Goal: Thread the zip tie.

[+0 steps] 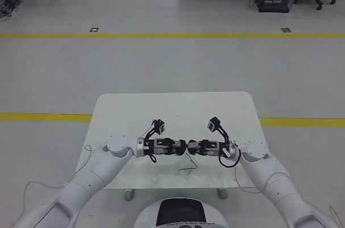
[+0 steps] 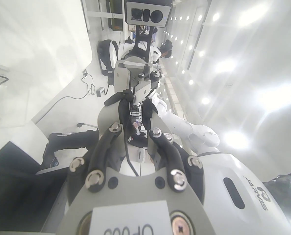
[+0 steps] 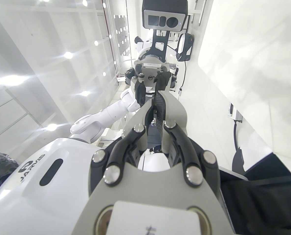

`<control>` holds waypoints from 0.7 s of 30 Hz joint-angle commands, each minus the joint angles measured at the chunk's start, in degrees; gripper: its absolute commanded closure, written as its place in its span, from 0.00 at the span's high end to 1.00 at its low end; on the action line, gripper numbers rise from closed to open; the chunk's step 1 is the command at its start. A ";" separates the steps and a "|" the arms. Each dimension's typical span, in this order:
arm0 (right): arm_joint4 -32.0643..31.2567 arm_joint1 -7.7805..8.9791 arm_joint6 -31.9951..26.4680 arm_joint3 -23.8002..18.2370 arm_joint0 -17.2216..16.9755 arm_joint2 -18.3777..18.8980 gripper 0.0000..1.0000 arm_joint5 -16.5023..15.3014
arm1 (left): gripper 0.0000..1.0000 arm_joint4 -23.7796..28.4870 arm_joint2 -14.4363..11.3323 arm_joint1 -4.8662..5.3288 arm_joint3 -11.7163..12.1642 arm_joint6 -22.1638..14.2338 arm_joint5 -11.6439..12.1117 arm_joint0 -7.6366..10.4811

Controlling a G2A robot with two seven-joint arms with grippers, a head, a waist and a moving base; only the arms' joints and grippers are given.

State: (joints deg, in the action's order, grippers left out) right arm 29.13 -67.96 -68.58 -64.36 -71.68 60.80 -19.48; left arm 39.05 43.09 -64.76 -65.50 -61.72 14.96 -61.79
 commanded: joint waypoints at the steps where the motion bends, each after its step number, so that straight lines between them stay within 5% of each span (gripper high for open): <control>1: -0.02 -0.01 0.22 0.00 -0.01 -0.01 0.00 0.00 | 0.13 -0.01 0.02 -0.01 0.01 0.01 -0.03 -0.01; 21: -0.32 -0.06 0.38 -0.18 0.00 -0.22 0.00 0.00 | 0.11 -0.45 0.10 -0.09 0.23 0.24 -0.49 0.07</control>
State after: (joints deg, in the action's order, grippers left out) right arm 28.78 -68.02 -68.23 -64.52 -71.66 60.56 -19.48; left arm 38.65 43.20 -64.85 -65.27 -61.49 14.50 -61.72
